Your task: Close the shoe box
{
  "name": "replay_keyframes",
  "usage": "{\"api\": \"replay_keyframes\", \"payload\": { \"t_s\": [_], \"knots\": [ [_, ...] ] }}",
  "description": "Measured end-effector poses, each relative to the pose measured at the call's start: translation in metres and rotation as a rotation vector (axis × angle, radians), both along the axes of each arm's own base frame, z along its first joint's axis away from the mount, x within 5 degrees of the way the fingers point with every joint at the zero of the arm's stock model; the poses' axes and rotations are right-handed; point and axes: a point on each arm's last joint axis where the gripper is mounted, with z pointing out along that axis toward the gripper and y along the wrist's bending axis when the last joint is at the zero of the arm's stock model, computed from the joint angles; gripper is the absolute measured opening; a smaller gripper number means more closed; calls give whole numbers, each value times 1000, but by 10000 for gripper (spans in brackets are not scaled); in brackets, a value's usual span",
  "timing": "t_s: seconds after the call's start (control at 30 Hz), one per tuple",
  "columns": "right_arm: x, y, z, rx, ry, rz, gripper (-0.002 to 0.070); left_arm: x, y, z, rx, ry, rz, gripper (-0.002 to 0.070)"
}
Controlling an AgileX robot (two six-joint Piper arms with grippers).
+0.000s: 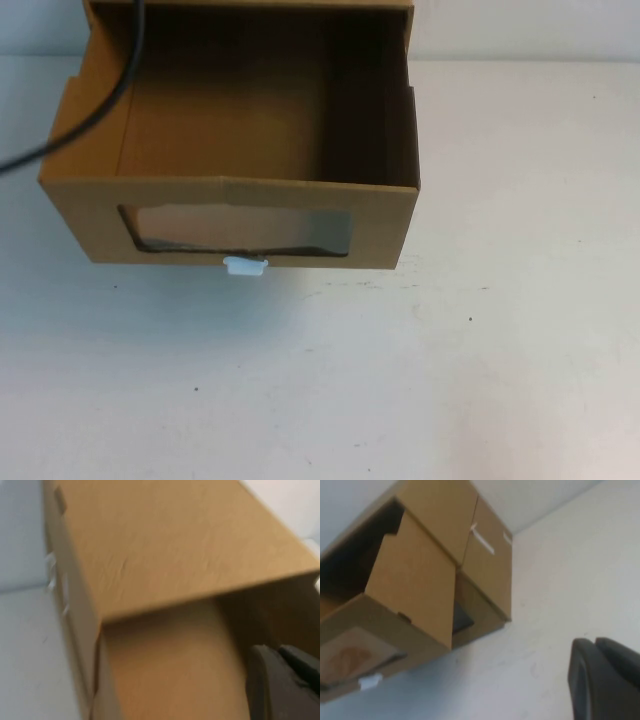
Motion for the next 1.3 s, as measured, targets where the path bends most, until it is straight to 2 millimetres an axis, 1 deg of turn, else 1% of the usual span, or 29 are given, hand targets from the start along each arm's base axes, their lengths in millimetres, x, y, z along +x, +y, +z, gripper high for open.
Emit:
{"api": "replay_keyframes", "payload": {
  "t_s": [0.03,0.1,0.2,0.27,0.3,0.33,0.4,0.5,0.6,0.67,0.7,0.77,0.83,0.93,1.0,1.1,1.13,1.2,1.3],
  "knots": [
    [1,2,3,-22,33,33,-14,13,-4,7,-2,3,-30,-2],
    [4,7,15,-82,86,112,-14,43,-13,20,-6,34,-117,-2],
    [10,14,34,-166,172,231,-14,92,-25,20,1,117,-225,-2],
    [16,16,50,-220,226,302,-14,121,-29,18,-22,140,-234,-2],
    [21,17,59,-247,254,333,-14,136,-30,15,-31,137,-227,-2],
    [24,17,67,-272,278,360,-14,146,-31,13,-31,132,-221,-2],
    [36,16,87,-326,314,400,-14,167,-32,-5,-26,165,-216,-2],
    [56,16,116,-368,334,444,-13,189,-34,-32,-17,227,-222,-2],
    [77,22,137,-398,337,505,-11,203,-35,-53,-15,276,-224,-2],
    [92,27,147,-426,351,541,-10,211,-37,-64,-20,298,-227,-2],
    [100,32,152,-446,364,562,-10,214,-38,-67,-32,299,-231,-3],
    [115,46,157,-494,400,599,-10,214,-38,-66,-40,289,-232,-3],
    [123,68,158,-570,430,657,-10,214,-38,-66,-39,288,-234,-2],
    [130,108,153,-732,454,715,-10,214,-38,-66,-40,286,-239,-2],
    [129,143,148,-836,442,757,-10,215,-39,-67,-39,287,-240,-2],
    [125,187,143,-940,381,787,-10,215,-39,-67,-41,286,-241,-3],
    [122,198,144,-959,352,800,-10,215,-39,-67,-40,286,-241,-3],
    [124,216,147,-981,302,801,-10,215,-39,-67,-40,286,-241,-2],
    [133,231,152,-989,262,779,-10,215,-39,-67,-42,286,-242,-3]
  ]
}}
